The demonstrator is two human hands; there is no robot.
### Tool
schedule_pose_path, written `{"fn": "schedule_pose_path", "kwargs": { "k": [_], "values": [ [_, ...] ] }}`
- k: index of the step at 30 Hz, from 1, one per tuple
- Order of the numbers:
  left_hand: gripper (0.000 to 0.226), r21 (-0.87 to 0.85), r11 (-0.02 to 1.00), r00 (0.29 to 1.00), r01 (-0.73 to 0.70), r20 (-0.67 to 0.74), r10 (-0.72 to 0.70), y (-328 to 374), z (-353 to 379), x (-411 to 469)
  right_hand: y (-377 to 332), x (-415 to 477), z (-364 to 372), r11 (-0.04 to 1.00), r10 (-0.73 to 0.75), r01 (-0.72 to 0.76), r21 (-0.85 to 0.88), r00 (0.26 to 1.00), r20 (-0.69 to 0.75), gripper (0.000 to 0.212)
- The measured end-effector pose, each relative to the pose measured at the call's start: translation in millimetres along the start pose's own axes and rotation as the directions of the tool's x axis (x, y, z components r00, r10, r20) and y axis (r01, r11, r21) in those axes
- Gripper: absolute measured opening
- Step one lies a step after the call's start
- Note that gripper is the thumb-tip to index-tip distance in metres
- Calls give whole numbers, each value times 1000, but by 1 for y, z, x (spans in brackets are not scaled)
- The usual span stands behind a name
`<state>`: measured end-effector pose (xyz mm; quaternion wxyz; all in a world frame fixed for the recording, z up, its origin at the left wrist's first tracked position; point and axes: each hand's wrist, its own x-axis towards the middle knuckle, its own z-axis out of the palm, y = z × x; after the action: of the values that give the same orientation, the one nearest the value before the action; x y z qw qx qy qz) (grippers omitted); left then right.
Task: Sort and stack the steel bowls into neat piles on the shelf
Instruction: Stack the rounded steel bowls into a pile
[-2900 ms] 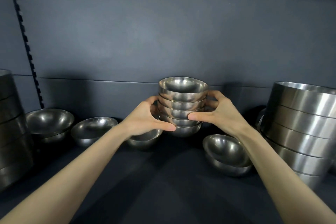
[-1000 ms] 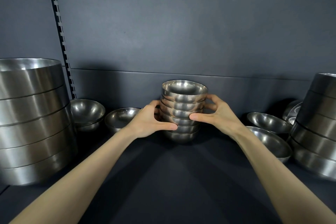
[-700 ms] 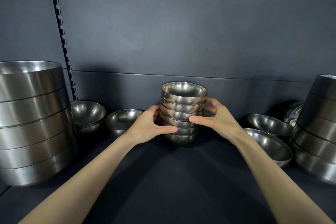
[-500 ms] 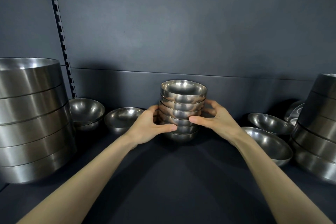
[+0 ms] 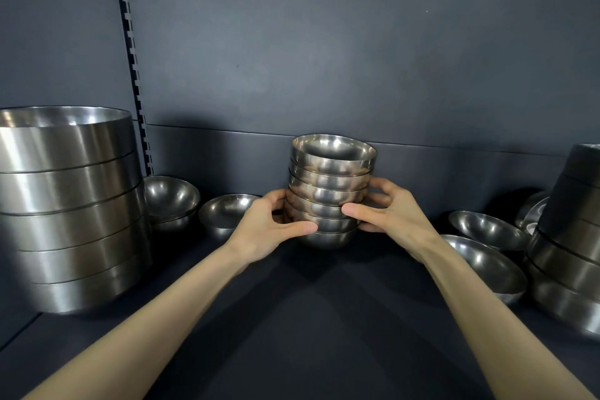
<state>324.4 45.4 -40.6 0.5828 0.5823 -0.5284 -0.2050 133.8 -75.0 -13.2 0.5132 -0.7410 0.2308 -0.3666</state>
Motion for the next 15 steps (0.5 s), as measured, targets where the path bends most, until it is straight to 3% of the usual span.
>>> {"fn": "schedule_pose_path", "kwargs": {
  "k": [7, 15],
  "values": [
    [41, 19, 998, 989, -57, -137, 59, 28, -40, -10, -31, 24, 30, 996, -79, 76, 36, 995, 65, 51],
    [50, 66, 997, 969, -32, -243, 47, 17, -83, -18, -28, 58, 85, 993, -73, 57, 108, 986, 151, 59]
  ]
}}
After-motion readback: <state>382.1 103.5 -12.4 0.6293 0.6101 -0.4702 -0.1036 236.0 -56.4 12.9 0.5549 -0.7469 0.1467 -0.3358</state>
